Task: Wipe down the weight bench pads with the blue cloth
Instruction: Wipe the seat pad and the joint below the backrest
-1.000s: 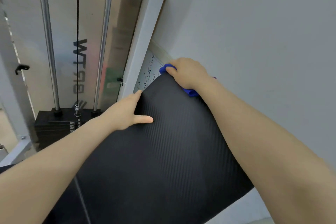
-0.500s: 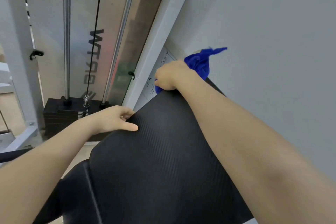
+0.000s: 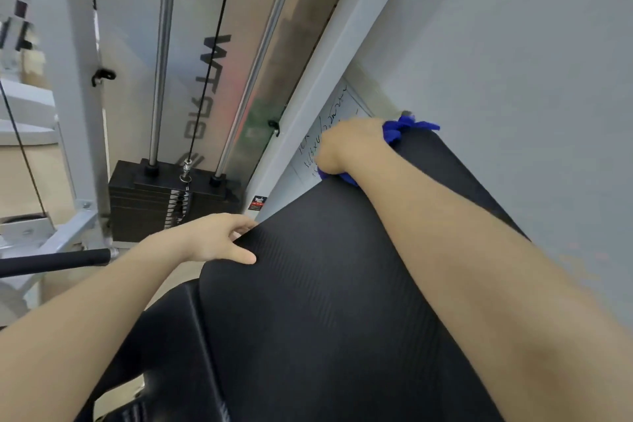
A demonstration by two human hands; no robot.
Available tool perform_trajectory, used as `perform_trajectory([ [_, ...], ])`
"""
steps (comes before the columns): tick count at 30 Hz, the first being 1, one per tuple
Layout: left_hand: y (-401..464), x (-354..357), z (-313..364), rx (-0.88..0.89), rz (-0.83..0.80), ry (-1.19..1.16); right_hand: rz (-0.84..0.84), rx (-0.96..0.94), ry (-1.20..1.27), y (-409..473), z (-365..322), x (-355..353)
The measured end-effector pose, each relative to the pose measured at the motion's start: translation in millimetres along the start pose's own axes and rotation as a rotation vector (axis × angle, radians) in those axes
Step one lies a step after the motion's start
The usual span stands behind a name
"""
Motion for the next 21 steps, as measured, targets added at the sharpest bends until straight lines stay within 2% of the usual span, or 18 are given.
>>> perform_trajectory([
  [3, -3.0, -0.9, -33.1, -0.051, 0.142, 0.335, -0.047, -0.122, 0.093, 20.9, -85.2, 31.5],
  [6, 0.6, 13.2, -65.7, -0.062, 0.159, 0.385, -0.048, -0.220, -0.022, 21.4, -163.1, 56.3],
  [9, 5.8, 20.1, -81.4, -0.084, 0.116, 0.203, -0.060, -0.253, 0.104, 26.8, -146.7, 46.9],
  [11, 9.7, 19.5, -91.7, -0.117, 0.105, 0.111, -0.097, -0.119, 0.163, 31.8, -88.4, 27.5],
  [14, 15.2, 21.0, -106.9, -0.190, 0.078, 0.164, -0.157, 0.074, 0.065, 32.1, -33.0, 19.6],
  [17, 15.5, 24.3, -106.8, -0.225, 0.068, 0.171, -0.172, 0.006, -0.027, 48.5, -71.3, 41.7],
  [21, 13.7, 20.9, -113.8, -0.265, 0.215, 0.277, -0.110, -0.225, 0.197, 69.2, -176.2, 75.8],
])
Point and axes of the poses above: each hand's wrist, its own y-axis towards the middle knuckle, its own x-axis out of the palm, z = x × y, the point moved 7 cm from there along y, towards the middle knuckle, and after that the axes turned 13 degrees about -x, right-handed, at the moved point
